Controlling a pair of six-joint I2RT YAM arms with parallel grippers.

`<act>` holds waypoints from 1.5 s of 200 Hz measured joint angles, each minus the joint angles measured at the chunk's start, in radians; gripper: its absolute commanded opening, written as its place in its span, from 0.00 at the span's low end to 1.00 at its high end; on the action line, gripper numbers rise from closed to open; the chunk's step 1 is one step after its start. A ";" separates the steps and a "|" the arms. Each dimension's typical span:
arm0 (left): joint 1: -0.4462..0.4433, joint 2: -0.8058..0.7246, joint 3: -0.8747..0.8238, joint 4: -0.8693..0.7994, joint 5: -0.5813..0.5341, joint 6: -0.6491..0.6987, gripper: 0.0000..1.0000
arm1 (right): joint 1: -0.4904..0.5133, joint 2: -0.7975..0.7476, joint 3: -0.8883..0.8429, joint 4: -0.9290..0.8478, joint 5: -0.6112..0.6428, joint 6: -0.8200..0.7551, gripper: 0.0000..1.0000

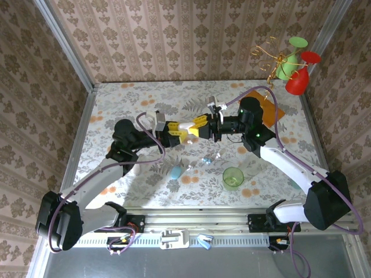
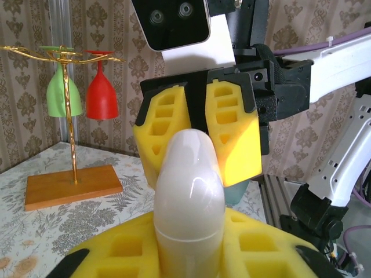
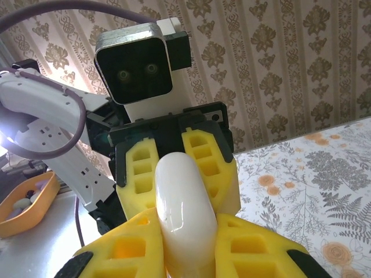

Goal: Insert the wireless bluetooth earbuds into the charging case

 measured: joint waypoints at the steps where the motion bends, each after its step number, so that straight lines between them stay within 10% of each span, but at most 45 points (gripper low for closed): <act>1: 0.000 0.000 0.000 0.001 0.000 0.004 0.11 | 0.000 0.000 0.000 0.000 0.000 0.000 0.10; 23: 0.000 0.008 0.001 0.001 0.003 0.001 0.00 | 0.000 0.000 0.000 -0.013 0.000 -0.012 0.13; 51: 0.000 0.013 0.002 0.000 0.010 0.003 0.00 | 0.000 0.000 0.000 -0.024 0.004 -0.023 0.44; 177: -0.008 0.013 0.002 -0.056 0.029 0.063 0.00 | -0.011 0.000 0.000 0.001 0.158 0.066 0.88; 254: 0.000 0.009 0.002 -0.109 -0.079 0.160 0.00 | -0.014 -0.092 -0.001 -0.020 0.199 0.032 1.00; 300: 0.061 0.056 0.002 -0.067 -0.180 0.194 0.00 | -0.091 -0.137 -0.013 -0.054 0.477 0.081 1.00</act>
